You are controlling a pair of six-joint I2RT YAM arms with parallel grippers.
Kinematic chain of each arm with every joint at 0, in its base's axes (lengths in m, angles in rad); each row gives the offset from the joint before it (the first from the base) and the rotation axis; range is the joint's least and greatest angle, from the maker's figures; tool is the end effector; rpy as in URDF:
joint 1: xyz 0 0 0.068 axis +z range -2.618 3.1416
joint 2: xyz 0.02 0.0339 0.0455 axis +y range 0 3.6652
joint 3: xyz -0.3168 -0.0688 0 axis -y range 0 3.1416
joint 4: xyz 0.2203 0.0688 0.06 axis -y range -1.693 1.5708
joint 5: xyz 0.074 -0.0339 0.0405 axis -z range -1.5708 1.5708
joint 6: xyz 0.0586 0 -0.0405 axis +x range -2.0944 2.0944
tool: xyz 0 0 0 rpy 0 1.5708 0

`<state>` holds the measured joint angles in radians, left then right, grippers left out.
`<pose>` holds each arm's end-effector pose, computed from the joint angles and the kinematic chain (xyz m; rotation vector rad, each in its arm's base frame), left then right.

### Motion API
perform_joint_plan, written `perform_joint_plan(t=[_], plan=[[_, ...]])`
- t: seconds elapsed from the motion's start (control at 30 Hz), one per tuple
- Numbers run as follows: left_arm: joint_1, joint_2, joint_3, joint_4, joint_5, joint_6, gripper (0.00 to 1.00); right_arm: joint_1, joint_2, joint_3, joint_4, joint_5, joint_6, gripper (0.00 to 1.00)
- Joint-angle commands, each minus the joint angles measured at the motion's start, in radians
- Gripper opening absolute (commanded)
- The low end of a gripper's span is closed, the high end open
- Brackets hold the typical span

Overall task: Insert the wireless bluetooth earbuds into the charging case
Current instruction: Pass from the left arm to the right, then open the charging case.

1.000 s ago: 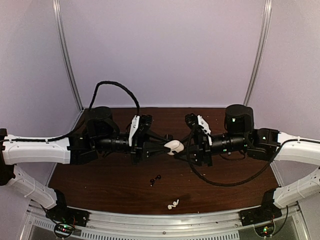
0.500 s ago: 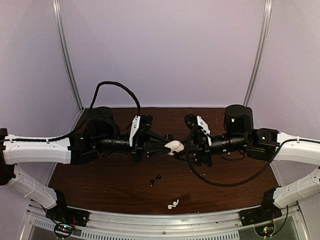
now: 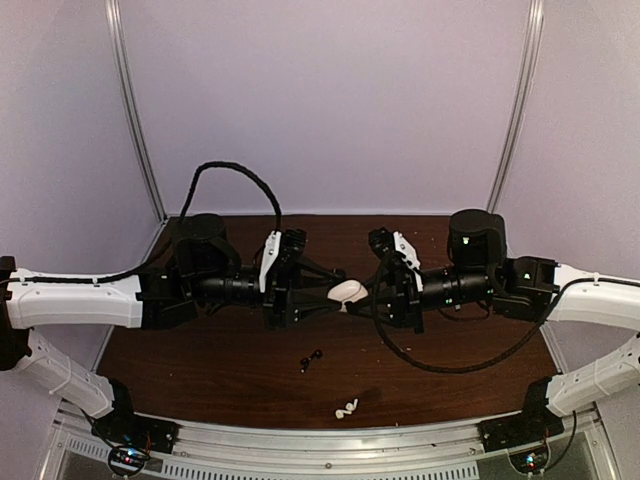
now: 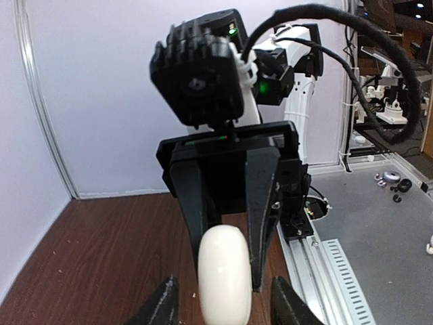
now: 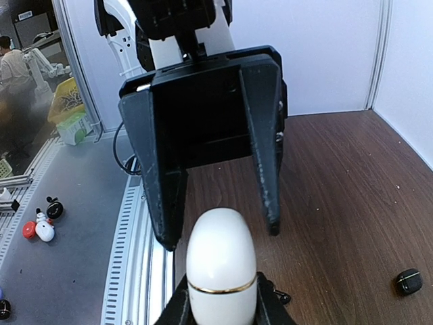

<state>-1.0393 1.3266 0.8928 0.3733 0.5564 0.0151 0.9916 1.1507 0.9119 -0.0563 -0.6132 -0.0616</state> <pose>0.1213 -0.2675 0.3753 1.2582 1.2472 -1.2150 0.1008 0.2157 0.3735 -1.3677 1.4474 1.1930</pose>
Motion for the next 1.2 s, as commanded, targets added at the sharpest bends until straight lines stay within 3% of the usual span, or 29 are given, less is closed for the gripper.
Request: perform_joint_plan(t=[0.0,0.4,1.07,1.17], plan=[[0.005,0.002,0.006,0.040,-0.028,0.003,0.49,0.002,-0.003,0.021,0.012,0.003,0.002,0.16],[0.008,-0.006,0.033,0.003,-0.203,0.010,0.45,0.002,-0.010,0.009,0.001,-0.020,-0.017,0.10],[0.047,-0.045,0.007,0.044,-0.226,-0.040,0.44,0.003,-0.018,-0.012,0.004,-0.020,-0.012,0.08],[0.048,-0.062,-0.012,0.054,-0.139,0.007,0.46,0.002,-0.019,-0.010,0.003,-0.011,-0.012,0.08]])
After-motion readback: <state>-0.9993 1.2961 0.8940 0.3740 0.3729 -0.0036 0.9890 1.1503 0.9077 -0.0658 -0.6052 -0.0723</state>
